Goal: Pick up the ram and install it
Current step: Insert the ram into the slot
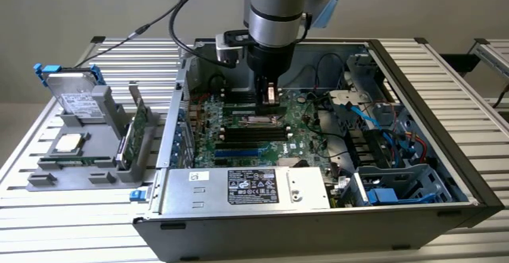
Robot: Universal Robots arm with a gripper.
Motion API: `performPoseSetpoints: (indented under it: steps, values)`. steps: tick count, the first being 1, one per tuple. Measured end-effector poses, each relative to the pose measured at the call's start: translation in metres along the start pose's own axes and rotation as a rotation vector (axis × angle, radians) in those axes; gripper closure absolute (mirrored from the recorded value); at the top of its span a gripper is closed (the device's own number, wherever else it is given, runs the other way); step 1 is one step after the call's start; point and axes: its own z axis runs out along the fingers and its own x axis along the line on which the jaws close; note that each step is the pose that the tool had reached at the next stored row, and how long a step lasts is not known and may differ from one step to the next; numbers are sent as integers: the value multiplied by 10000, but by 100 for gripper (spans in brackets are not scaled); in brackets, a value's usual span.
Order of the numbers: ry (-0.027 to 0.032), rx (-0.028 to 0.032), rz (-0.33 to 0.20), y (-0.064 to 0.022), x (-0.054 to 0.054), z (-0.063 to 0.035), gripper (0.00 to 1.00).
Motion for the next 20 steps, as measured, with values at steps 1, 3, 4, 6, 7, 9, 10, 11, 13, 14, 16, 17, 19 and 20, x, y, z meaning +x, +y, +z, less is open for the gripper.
performPoseSetpoints:
  steps: [1, 3, 4, 6, 7, 9, 10, 11, 13, 14, 16, 17, 19, 20]
  values:
    - [0, 1, 17, 0, 14, 15, 86]
    - [-2, 4, 51, 0, 42, 47, 86]
    - [-2, 4, 67, 1, 57, 62, 86]
    - [-4, 5, 107, 2, 94, 91, 86]
    - [-5, 7, 123, 3, 115, 105, 86]
    - [-6, 8, 143, 5, 173, 135, 86]
    - [-5, 8, 157, 6, 194, 151, 86]
    - [-4, 5, 171, 6, 213, 163, 86]
    - [-8, -1, 186, 6, 225, 196, 86]
    - [-4, -2, 187, 6, 227, 215, 86]
    - [14, -4, 173, 4, 226, 242, 86]
    - [18, -6, 99, 3, 227, 248, 86]
    - [41, -22, -132, 3, 227, 255, 86]
    - [72, -31, -233, 3, 227, 257, 86]
